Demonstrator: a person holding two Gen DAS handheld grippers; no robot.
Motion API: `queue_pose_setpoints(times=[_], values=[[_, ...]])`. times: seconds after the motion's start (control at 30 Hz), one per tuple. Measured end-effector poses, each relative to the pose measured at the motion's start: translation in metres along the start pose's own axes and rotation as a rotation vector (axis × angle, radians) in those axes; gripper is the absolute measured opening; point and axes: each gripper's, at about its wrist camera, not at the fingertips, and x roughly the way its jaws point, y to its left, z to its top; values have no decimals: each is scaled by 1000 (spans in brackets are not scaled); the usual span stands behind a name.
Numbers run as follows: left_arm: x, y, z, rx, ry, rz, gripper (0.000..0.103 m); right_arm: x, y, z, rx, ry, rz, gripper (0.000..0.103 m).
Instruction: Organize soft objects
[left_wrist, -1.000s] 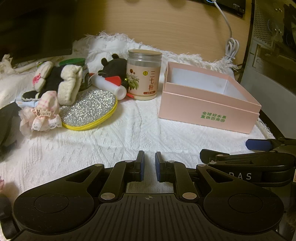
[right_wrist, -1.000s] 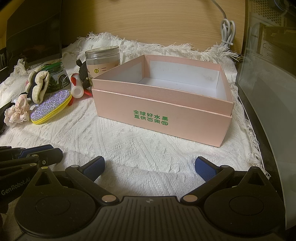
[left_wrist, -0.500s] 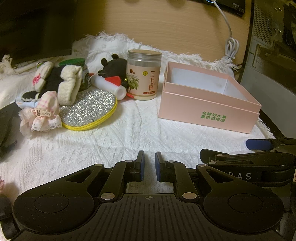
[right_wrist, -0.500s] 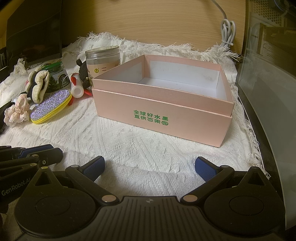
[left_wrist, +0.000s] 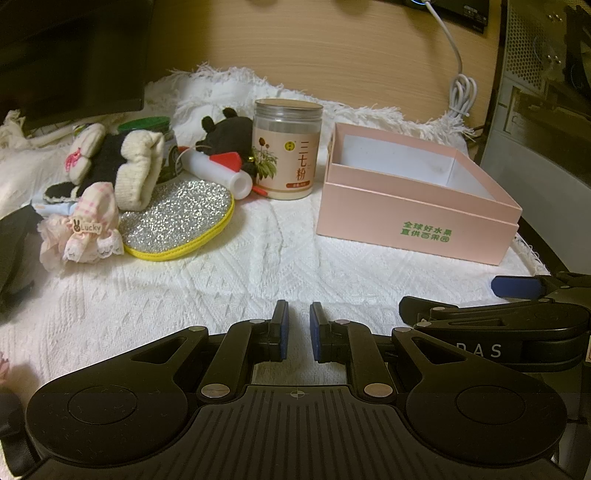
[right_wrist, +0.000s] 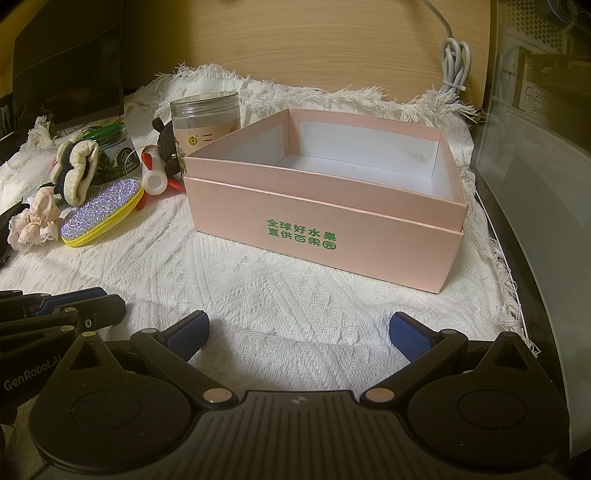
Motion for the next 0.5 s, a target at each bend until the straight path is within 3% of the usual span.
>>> queue_pose_setpoints(times=[0.5], values=[[1, -1, 1, 4, 0, 2, 15, 0, 0, 0, 0, 0, 0, 103]])
